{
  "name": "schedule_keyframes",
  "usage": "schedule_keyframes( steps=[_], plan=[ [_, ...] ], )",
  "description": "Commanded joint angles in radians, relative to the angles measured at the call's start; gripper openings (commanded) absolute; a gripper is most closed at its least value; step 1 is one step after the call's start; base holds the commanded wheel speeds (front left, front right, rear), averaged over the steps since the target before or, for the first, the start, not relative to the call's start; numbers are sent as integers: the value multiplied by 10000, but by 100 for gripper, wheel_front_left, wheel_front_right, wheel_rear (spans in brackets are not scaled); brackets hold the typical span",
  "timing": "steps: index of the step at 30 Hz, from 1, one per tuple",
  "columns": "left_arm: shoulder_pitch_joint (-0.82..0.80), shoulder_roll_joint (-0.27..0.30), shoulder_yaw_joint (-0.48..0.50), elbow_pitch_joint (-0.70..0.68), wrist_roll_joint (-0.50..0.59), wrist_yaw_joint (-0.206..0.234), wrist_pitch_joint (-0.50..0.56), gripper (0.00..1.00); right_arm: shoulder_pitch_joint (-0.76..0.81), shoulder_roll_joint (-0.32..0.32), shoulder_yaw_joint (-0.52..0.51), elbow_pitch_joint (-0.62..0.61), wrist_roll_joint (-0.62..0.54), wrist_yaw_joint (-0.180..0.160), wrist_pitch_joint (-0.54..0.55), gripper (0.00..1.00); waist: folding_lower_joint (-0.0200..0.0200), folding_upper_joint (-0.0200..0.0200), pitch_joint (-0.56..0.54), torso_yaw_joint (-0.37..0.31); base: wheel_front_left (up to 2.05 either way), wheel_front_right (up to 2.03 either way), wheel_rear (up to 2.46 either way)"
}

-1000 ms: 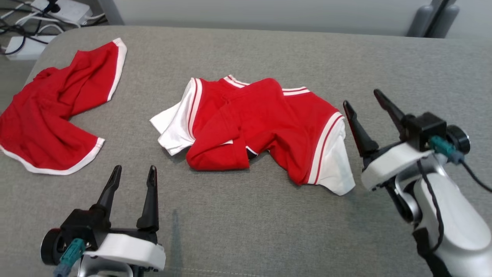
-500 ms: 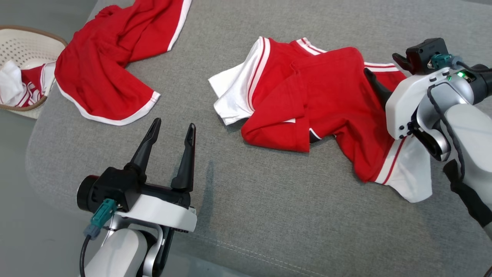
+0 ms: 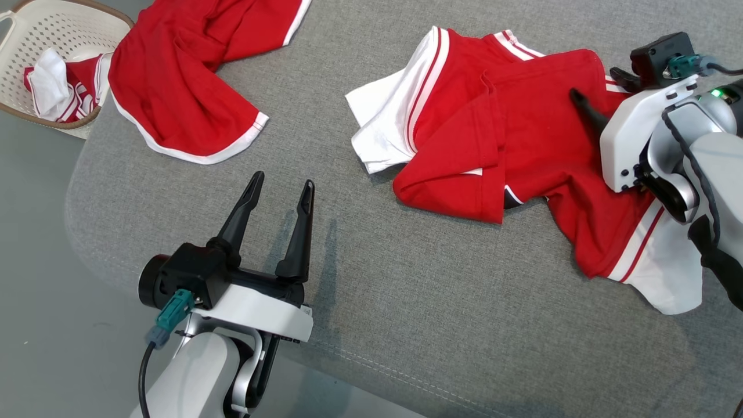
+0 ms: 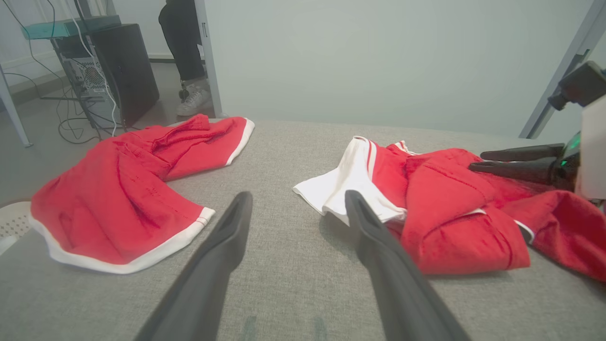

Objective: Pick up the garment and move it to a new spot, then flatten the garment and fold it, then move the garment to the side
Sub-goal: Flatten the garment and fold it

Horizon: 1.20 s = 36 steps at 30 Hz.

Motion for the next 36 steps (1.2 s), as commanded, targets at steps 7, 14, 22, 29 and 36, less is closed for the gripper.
schedule_keyframes(
  steps=[7,14,22,29,36],
  plan=[
    [-490,148,453,20,130,-157,-114,100,-302,75,480,245,352,44,-980,0,0,0,-15,-91,0,0,0],
    [-436,166,528,75,231,-189,-130,100,-319,66,711,328,824,44,-1763,0,0,0,-195,-343,0,0,0],
    [-268,271,525,77,251,-148,-106,100,-116,-278,1244,-168,1396,44,-1993,0,0,0,-482,-608,0,0,0],
    [-57,419,550,61,200,-36,16,100,-67,-441,1330,-394,1932,44,-1639,100,0,0,-821,-937,0,0,0],
    [143,614,677,-99,98,125,207,100,1100,-331,674,-913,1903,44,-3107,100,0,0,-1415,-1553,0,0,0]
  ],
)
